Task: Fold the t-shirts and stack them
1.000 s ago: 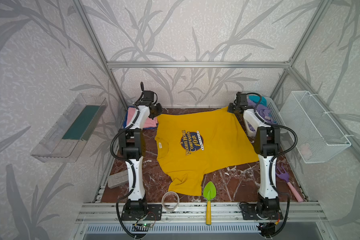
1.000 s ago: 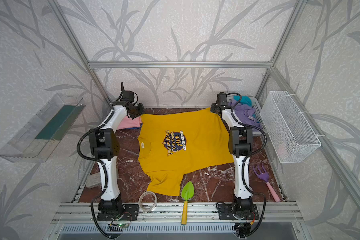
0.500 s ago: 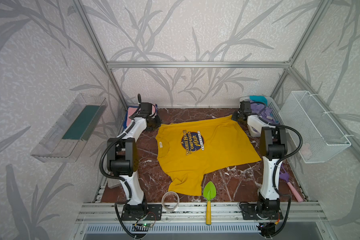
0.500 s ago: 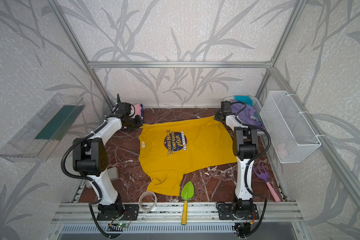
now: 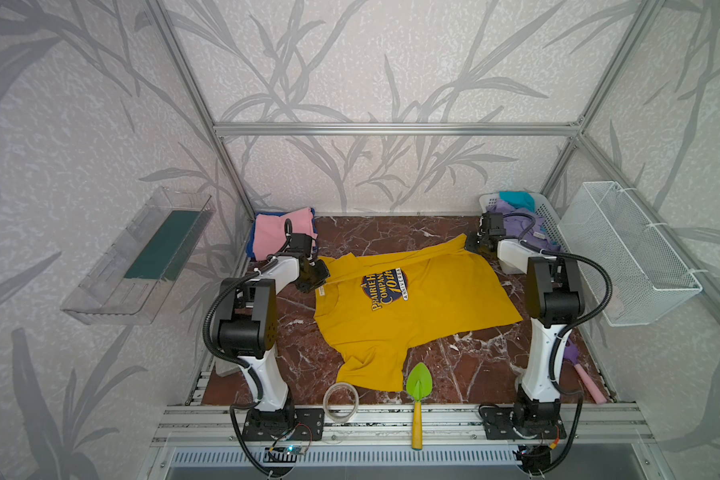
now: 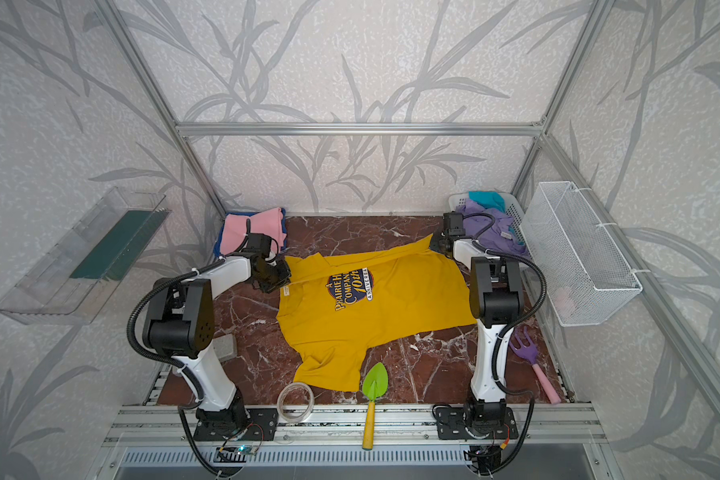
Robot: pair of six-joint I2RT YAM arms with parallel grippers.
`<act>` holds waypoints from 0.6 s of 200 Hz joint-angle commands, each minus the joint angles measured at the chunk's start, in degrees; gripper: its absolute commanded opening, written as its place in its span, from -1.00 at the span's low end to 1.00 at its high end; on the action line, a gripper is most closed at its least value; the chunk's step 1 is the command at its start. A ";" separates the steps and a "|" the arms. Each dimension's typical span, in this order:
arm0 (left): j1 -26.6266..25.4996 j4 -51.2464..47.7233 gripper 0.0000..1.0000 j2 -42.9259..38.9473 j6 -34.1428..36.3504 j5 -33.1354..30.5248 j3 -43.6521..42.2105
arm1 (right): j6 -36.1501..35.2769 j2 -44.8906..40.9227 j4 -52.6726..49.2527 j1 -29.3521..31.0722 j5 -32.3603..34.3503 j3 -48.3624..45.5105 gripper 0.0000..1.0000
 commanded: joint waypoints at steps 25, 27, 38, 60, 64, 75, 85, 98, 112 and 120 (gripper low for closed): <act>-4.31 -4.90 -0.73 -3.01 0.64 -6.34 2.74 | 1.09 -10.29 2.40 -0.15 -1.28 -3.86 -0.20; -4.46 -5.32 -0.70 -3.16 0.67 -6.84 2.87 | 1.02 -10.69 2.38 -0.04 -1.27 -3.99 -0.20; -5.70 -7.61 -0.53 -4.13 0.55 -10.03 3.75 | 0.67 -12.72 2.14 0.61 -1.12 -4.79 -0.15; -9.24 -11.94 -0.37 -6.24 0.61 -17.48 4.92 | 0.13 -16.77 1.74 2.37 -0.40 -6.88 -0.10; -10.11 -12.64 -0.37 -6.58 0.73 -18.75 5.16 | 0.12 -17.38 1.80 2.64 -0.24 -7.46 -0.10; -12.31 -13.88 -0.37 -7.50 0.87 -20.89 5.47 | 0.44 -19.34 1.95 3.41 -0.08 -9.03 -0.09; -14.17 -13.98 -0.37 -8.13 0.87 -21.79 4.94 | 0.91 -21.07 2.04 4.20 0.02 -10.72 -0.09; -15.99 -13.75 -0.39 -8.49 0.25 -21.48 3.77 | 0.81 -23.24 1.50 5.61 1.01 -13.02 -0.09; -17.12 -12.13 -0.46 -8.83 -0.72 -19.48 0.89 | -0.36 -26.47 0.49 8.17 2.65 -16.30 -0.09; -17.34 -10.05 -0.49 -9.06 -1.34 -17.51 -1.55 | -1.10 -28.14 -0.17 10.00 3.69 -18.49 -0.09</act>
